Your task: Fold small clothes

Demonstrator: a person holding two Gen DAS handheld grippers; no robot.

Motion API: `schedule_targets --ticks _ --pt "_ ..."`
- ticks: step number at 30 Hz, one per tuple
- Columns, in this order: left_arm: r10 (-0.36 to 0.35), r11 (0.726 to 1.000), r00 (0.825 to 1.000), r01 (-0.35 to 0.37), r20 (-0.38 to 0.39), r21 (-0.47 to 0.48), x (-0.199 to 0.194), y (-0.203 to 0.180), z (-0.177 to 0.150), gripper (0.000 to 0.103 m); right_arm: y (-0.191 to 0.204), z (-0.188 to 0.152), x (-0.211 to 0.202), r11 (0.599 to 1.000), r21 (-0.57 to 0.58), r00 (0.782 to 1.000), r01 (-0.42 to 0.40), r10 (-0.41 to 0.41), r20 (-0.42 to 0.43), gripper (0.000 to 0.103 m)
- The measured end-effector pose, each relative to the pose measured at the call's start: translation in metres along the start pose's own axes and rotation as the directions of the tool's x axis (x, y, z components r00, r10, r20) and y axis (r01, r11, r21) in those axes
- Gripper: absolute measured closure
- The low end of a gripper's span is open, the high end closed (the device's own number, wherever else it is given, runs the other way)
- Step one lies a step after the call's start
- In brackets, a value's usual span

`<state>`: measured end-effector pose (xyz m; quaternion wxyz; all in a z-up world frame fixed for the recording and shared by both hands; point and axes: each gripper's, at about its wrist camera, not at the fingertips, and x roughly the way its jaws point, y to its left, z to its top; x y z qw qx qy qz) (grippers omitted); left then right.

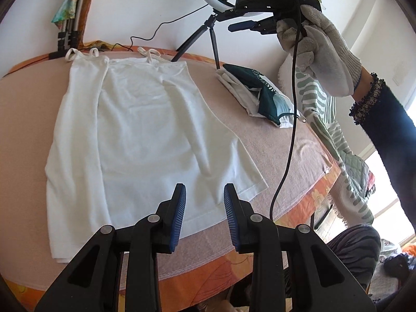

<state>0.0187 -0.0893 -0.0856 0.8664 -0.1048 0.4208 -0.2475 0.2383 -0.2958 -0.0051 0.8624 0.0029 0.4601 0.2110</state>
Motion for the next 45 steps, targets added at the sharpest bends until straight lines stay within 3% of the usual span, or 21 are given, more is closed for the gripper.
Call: schedule_targets --ticks 2,4,7,12,14,15,21,23,25,26,27,29,35,39,45 --pt "0.000 0.999 1.000 0.000 -0.003 0.035 0.009 -0.020 0.003 0.074 -0.014 -0.005 -0.005 1.000 0.002 1.000 -0.002 0.002 0.002 0.063" --pt "-0.004 0.998 1.000 0.005 -0.014 0.069 0.020 -0.038 0.005 0.063 -0.027 -0.010 -0.008 1.000 -0.001 1.000 -0.014 0.014 -0.003 0.063" --pt "0.011 0.992 1.000 -0.007 -0.029 0.129 0.037 -0.064 0.004 0.063 -0.044 -0.015 -0.006 0.999 -0.013 0.999 -0.044 0.044 -0.020 0.063" --pt "0.075 0.973 0.993 -0.052 -0.096 0.224 0.075 -0.093 -0.002 0.062 -0.074 -0.021 0.002 0.999 -0.007 0.998 -0.051 0.051 -0.030 0.062" --pt "0.112 0.964 0.986 -0.077 -0.124 0.256 0.089 -0.101 -0.005 0.054 -0.083 -0.024 0.010 0.997 0.009 0.997 -0.074 0.074 -0.030 0.062" --pt "0.137 0.957 0.982 -0.098 -0.127 0.273 0.094 -0.104 -0.006 0.049 -0.087 -0.025 0.015 0.996 0.019 0.996 -0.083 0.084 -0.031 0.062" --pt "0.241 0.938 0.964 -0.201 -0.112 0.283 0.106 -0.102 -0.010 0.050 -0.091 -0.026 0.055 0.985 0.080 0.987 -0.153 0.157 -0.043 0.062" --pt "0.244 0.940 0.965 -0.211 -0.095 0.269 0.106 -0.099 -0.011 0.056 -0.089 -0.026 0.069 0.979 0.099 0.982 -0.178 0.184 -0.050 0.062" --pt "0.249 0.940 0.966 -0.223 -0.074 0.258 0.107 -0.096 -0.010 0.077 -0.083 -0.026 0.084 0.978 0.101 0.980 -0.182 0.188 -0.060 0.062" --pt "0.233 0.948 0.970 -0.210 -0.071 0.239 0.106 -0.093 -0.008 0.084 -0.081 -0.026 0.091 0.978 0.100 0.980 -0.181 0.188 -0.065 0.062" --pt "0.198 0.961 0.977 -0.178 -0.078 0.213 0.105 -0.089 -0.007 0.099 -0.079 -0.025 0.097 0.979 0.100 0.980 -0.178 0.185 -0.070 0.062" --pt "0.153 0.978 0.985 -0.139 -0.082 0.153 0.100 -0.082 -0.004 0.099 -0.077 -0.025 0.110 0.981 0.103 0.982 -0.165 0.173 -0.075 0.062" --pt "0.106 0.986 0.993 -0.099 -0.046 0.132 0.083 -0.086 -0.008 0.099 -0.081 -0.027 0.142 0.982 0.134 0.985 -0.131 0.143 -0.092 0.062" --pt "0.060 0.997 0.997 -0.057 -0.040 0.052 0.078 -0.078 -0.007 0.099 -0.083 -0.025 0.153 0.981 0.150 0.987 -0.120 0.134 -0.086 0.062" --pt "0.053 0.998 0.998 -0.052 -0.020 0.046 0.073 -0.075 -0.006 0.099 -0.083 -0.021 0.163 0.978 0.175 0.988 -0.117 0.132 -0.075 0.062"
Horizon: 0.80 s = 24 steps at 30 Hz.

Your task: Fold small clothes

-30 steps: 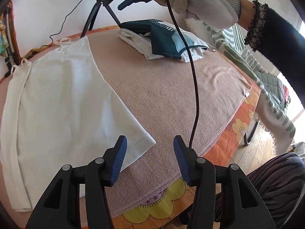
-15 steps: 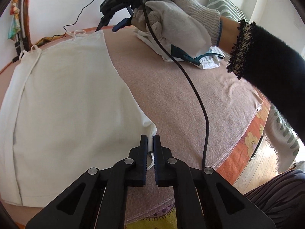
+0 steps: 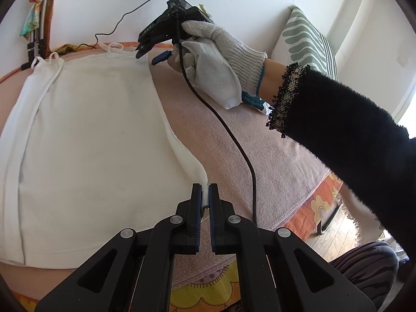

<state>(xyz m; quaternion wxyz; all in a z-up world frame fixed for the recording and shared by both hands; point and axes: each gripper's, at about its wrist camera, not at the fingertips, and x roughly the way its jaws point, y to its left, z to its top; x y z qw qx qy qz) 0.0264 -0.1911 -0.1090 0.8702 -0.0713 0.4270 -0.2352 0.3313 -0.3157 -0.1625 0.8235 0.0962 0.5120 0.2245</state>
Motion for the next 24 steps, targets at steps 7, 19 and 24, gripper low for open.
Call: schedule_targets --ticks 7,19,24 --pt "-0.011 1.000 0.999 0.012 0.032 -0.029 -0.012 0.012 -0.002 0.099 0.015 0.003 0.006 0.999 -0.035 1.000 0.031 -0.031 0.003 0.091" --pt "-0.025 0.991 0.994 0.039 0.107 -0.124 -0.048 0.049 -0.013 0.099 0.086 0.013 -0.015 0.973 -0.174 0.988 0.148 -0.140 0.060 0.099" --pt "-0.012 0.987 0.992 0.031 0.122 -0.155 -0.060 0.070 -0.019 0.099 0.134 0.013 -0.001 0.946 -0.260 0.981 0.192 -0.181 0.064 0.099"
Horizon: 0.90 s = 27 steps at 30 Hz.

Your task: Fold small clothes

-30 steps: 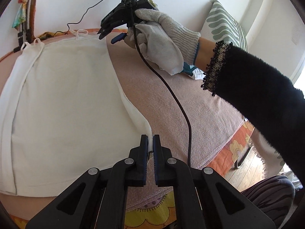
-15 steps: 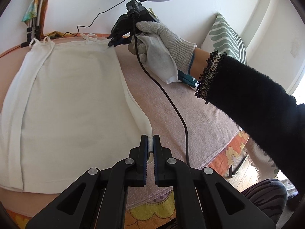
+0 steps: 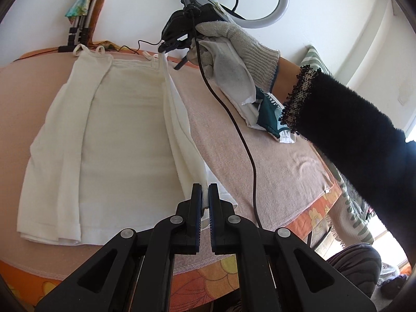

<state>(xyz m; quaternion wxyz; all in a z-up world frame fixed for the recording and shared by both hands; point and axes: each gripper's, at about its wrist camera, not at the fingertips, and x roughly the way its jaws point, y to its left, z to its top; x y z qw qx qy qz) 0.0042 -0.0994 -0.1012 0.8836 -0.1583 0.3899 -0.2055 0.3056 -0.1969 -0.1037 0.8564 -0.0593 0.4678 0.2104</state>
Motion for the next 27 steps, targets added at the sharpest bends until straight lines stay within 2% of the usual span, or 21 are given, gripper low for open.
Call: schedule_targets --ticks 12,19,22,24,26,27 --pt "0.040 0.997 0.999 -0.040 -0.002 -0.066 -0.009 0.049 -0.003 0.099 0.052 0.009 0.049 0.999 -0.031 0.998 0.040 -0.041 -0.049 0.099" --pt "0.052 0.995 0.998 -0.056 -0.046 -0.079 -0.006 0.061 -0.007 0.099 0.059 0.007 0.067 0.997 -0.046 0.994 0.069 -0.072 -0.078 0.099" --pt "0.053 0.993 0.996 -0.060 -0.077 -0.102 -0.008 0.061 -0.006 0.096 0.054 0.006 0.063 0.999 -0.014 0.995 0.041 -0.042 -0.093 0.099" --pt "0.042 0.993 0.995 -0.051 -0.089 -0.104 -0.016 0.060 -0.005 0.093 0.049 0.005 0.052 1.000 0.012 0.996 0.013 -0.012 -0.091 0.091" --pt "0.033 0.996 0.995 -0.040 -0.091 -0.080 -0.029 0.058 -0.004 0.092 0.046 0.001 0.031 1.000 0.020 0.998 0.002 -0.001 -0.065 0.075" --pt "0.027 0.997 0.996 -0.033 -0.083 -0.069 -0.039 0.059 -0.002 0.092 0.045 -0.003 0.018 1.000 0.019 0.999 -0.005 0.006 -0.052 0.075"
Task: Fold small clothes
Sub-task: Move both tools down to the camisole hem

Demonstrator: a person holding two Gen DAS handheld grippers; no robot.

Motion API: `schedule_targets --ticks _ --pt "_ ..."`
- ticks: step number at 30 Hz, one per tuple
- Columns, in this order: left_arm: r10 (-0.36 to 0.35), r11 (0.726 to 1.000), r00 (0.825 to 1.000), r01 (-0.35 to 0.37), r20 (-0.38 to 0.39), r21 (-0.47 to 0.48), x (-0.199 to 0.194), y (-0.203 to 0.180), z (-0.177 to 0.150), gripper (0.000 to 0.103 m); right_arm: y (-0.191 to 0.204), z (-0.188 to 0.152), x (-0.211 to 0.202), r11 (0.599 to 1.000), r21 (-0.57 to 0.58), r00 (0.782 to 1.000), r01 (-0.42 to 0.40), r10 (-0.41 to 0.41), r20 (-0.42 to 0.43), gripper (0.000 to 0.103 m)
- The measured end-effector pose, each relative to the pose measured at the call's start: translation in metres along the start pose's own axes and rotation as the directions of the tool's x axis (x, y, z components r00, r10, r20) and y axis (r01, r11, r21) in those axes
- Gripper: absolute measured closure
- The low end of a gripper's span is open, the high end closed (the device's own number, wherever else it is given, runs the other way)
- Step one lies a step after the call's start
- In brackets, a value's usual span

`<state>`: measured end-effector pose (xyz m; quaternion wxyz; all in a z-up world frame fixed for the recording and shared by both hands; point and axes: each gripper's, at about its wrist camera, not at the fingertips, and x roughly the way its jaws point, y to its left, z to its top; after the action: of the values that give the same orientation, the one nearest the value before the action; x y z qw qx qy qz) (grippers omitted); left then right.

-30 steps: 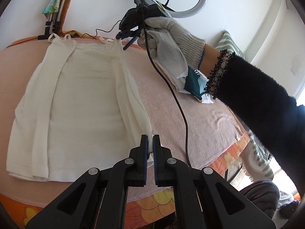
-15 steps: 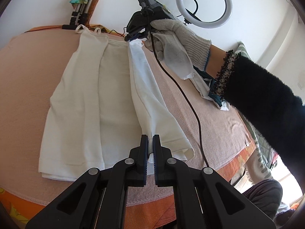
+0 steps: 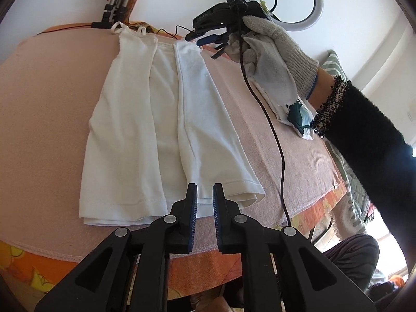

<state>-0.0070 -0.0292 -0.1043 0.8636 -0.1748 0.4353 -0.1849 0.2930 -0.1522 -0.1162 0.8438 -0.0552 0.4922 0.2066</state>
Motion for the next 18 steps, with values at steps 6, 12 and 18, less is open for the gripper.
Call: schedule_targets --ticks 6,12,18 --pt "0.115 0.992 0.993 -0.116 0.018 0.053 -0.044 0.032 0.010 0.060 -0.004 -0.069 -0.079 0.996 0.020 0.996 -0.083 0.083 0.014 0.074" --pt "0.123 0.992 0.986 -0.125 -0.115 -0.009 -0.030 0.070 0.014 0.060 0.009 -0.179 -0.119 0.989 0.038 0.990 -0.140 0.141 -0.023 0.074" --pt "0.051 0.997 0.987 -0.060 -0.155 -0.055 -0.019 0.076 0.005 0.063 0.012 -0.256 -0.109 0.967 0.137 0.969 -0.216 0.230 -0.094 0.074"
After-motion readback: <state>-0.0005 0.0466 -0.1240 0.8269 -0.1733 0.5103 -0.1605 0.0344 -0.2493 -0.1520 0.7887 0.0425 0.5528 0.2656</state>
